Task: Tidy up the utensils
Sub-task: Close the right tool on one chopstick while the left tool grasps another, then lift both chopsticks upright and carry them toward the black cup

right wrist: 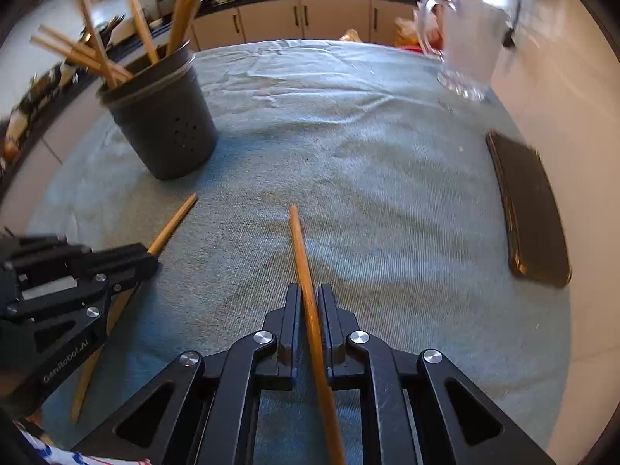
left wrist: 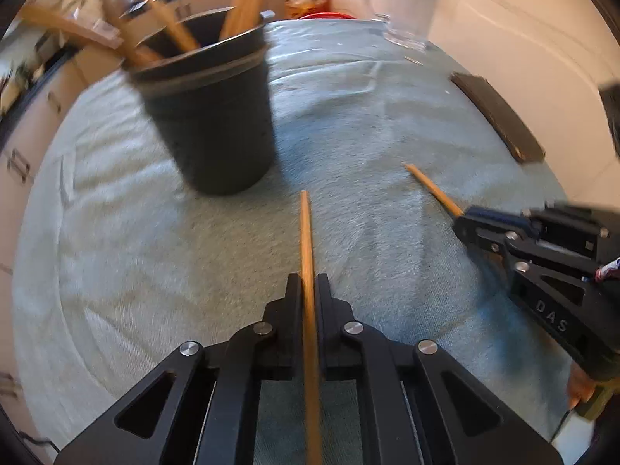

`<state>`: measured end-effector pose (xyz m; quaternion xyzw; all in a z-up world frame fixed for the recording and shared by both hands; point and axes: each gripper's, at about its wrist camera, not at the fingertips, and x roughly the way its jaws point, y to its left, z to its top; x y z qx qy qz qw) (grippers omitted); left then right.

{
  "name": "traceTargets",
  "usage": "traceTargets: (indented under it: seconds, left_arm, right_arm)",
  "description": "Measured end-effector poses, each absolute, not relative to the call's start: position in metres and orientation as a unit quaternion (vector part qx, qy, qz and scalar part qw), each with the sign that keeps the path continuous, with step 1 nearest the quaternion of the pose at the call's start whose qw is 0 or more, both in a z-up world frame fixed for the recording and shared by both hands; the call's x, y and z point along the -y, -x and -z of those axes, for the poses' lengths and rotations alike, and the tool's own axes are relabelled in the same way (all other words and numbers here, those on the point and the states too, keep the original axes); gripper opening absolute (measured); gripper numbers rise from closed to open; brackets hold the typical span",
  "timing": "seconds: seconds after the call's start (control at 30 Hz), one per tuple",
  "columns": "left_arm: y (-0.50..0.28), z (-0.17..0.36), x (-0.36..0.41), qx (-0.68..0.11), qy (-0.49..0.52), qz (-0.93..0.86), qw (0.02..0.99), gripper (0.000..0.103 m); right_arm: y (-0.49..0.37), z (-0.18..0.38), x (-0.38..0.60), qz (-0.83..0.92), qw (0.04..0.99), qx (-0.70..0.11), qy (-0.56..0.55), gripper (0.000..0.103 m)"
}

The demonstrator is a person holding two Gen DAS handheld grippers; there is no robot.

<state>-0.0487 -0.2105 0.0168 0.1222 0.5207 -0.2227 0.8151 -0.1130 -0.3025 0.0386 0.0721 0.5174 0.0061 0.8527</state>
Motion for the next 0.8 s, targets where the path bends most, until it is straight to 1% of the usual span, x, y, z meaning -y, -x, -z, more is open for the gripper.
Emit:
traceTargets:
  seconds: [0.1, 0.17, 0.33, 0.4, 0.47, 0.63, 0.7, 0.77, 0.8]
  left_arm:
    - [0.054, -0.019, 0.187, -0.549, -0.073, 0.215, 0.804, 0.006]
    - [0.061, -0.021, 0.178, -0.557, -0.063, 0.216, 0.799, 0.006]
    - [0.063, -0.023, 0.170, -0.562, -0.058, 0.220, 0.795, 0.007]
    - [0.060, -0.026, 0.173, -0.557, -0.062, 0.216, 0.799, 0.008]
    - [0.056, -0.026, 0.180, -0.556, -0.071, 0.221, 0.798, 0.011]
    - [0.046, -0.020, 0.191, -0.549, -0.088, 0.217, 0.802, 0.013]
    - [0.045, -0.020, 0.190, -0.544, -0.082, 0.221, 0.805, 0.014]
    - [0.045, -0.020, 0.190, -0.536, -0.079, 0.225, 0.810, 0.015]
    - [0.046, -0.020, 0.189, -0.534, -0.083, 0.227, 0.810, 0.013]
  right_arm:
    - [0.125, -0.039, 0.309, -0.018, 0.838, -0.531, -0.122, 0.007]
    - [0.135, -0.039, 0.307, -0.025, 0.833, -0.538, -0.126, 0.008]
    - [0.139, -0.039, 0.300, -0.025, 0.832, -0.544, -0.107, 0.009]
    - [0.135, -0.039, 0.299, -0.017, 0.832, -0.545, -0.098, 0.011]
    - [0.127, -0.040, 0.293, -0.019, 0.831, -0.551, -0.079, 0.014]
    - [0.110, -0.040, 0.287, -0.020, 0.824, -0.564, -0.047, 0.015]
    - [0.106, -0.040, 0.287, -0.017, 0.826, -0.561, -0.051, 0.014]
    - [0.106, -0.039, 0.285, -0.006, 0.834, -0.551, -0.039, 0.008]
    - [0.106, -0.039, 0.283, -0.004, 0.837, -0.546, -0.033, 0.007]
